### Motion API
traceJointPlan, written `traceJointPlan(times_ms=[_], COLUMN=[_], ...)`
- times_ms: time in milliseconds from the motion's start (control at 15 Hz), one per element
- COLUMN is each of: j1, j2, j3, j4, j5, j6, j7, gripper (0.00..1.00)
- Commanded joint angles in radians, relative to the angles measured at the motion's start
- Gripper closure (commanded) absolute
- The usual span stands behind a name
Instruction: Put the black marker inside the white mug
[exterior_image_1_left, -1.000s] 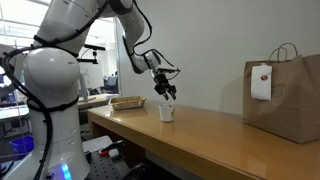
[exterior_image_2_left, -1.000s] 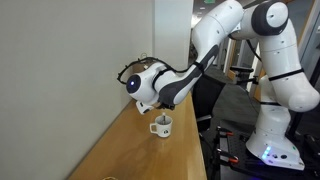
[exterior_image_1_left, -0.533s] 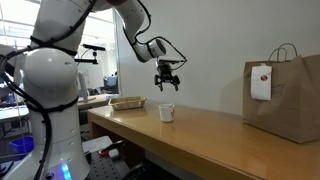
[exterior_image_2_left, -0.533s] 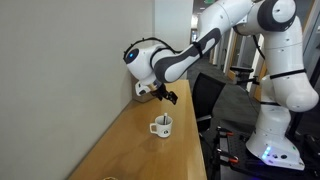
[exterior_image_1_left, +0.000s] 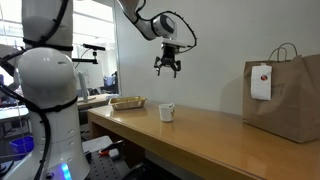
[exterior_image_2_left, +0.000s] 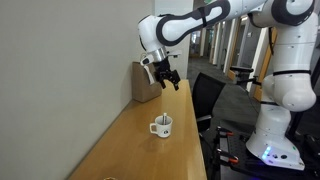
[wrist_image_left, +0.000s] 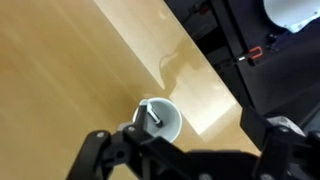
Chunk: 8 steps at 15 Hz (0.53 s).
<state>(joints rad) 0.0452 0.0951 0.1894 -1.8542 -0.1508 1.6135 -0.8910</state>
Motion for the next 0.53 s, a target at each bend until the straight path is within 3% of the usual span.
traceJointPlan(times_ms=[0, 467], j1=[0.006, 0.021], j2=[-0.072, -0.129], j3=[-0.036, -0.058], j4=[-0.043, -0.087], j5=[0.098, 0.137], j6=[0.047, 0.126], j7=[-0.028, -0.028], gripper=[0.0, 0.0])
